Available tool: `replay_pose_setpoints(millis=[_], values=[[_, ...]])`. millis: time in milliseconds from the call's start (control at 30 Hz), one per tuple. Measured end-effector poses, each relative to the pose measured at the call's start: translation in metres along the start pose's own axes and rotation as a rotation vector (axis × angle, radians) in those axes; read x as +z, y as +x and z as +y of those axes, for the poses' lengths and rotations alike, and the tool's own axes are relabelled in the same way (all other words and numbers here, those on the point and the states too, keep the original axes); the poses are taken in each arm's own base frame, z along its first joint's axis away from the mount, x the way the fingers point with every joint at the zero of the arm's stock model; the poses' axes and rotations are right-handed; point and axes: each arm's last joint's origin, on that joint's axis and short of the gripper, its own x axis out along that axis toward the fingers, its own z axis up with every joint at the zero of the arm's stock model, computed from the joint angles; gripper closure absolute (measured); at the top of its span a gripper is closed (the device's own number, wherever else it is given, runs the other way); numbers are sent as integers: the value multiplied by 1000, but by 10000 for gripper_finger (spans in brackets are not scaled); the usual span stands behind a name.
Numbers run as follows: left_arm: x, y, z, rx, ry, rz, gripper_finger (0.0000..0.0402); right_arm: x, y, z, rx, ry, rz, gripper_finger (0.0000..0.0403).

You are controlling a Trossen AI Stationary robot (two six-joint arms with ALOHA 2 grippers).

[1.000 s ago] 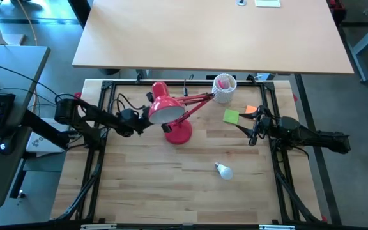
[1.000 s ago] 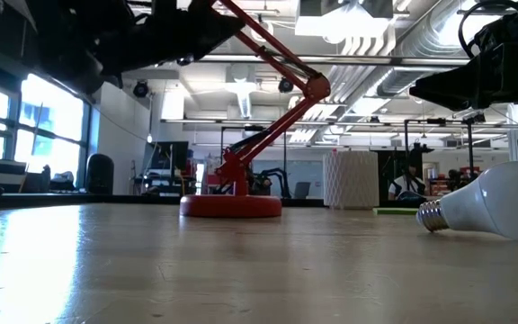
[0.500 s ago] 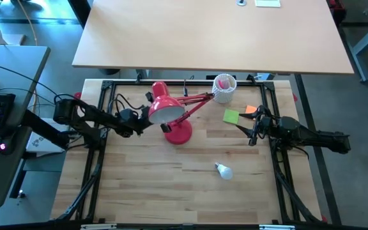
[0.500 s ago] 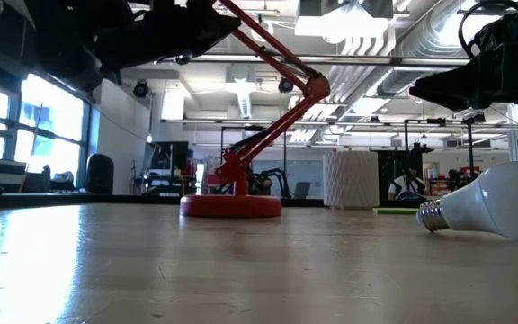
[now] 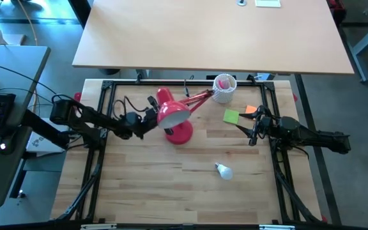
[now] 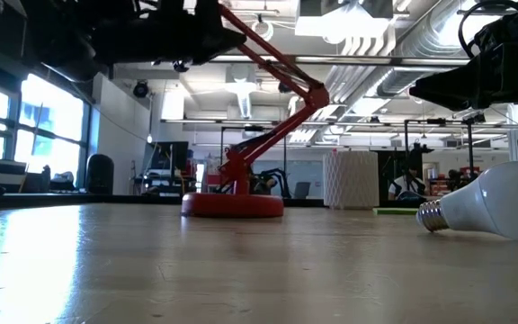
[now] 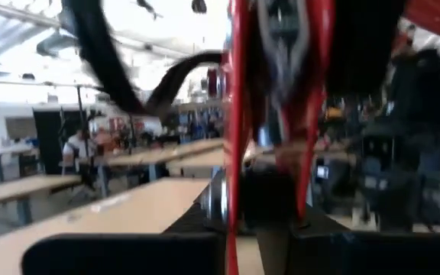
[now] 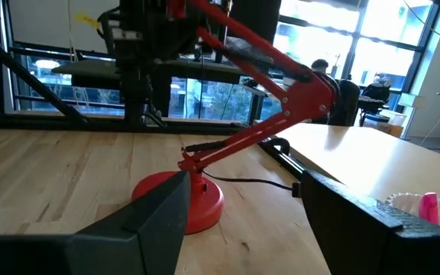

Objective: Screw lightbulb
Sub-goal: Adjust the red lamp, then insert the white lightbulb into the red lamp

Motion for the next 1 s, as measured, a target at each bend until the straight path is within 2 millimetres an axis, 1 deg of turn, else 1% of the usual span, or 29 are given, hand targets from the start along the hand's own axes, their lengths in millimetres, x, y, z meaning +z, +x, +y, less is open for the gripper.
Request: replay_pose_setpoints(millis=[233,367,567,667,733,767,833,900,967,1000], values=[[-5,-1,-4,-11,-14,63,378,0,0,0,0,0,0,156],[-10,-11,-4,8,-36,69,378,0,0,0,0,0,1,156],[-20,-28,0,40,-71,79,375,0,0,0,0,0,0,156],[-29,-34,2,57,-43,135,354,0,0,0,0,0,0,156],[-46,-40,3,65,24,237,338,0,0,0,0,0,0,156],[-50,-42,4,62,42,270,331,0,0,0,0,0,0,156],[-39,-40,4,62,-35,193,317,0,0,0,0,0,0,156],[-41,-44,6,58,-58,197,302,0,0,0,1,0,0,156],[-50,-49,6,44,-33,256,287,0,0,0,3,0,0,156],[-48,-51,7,46,-46,246,279,0,0,0,3,0,0,156]])
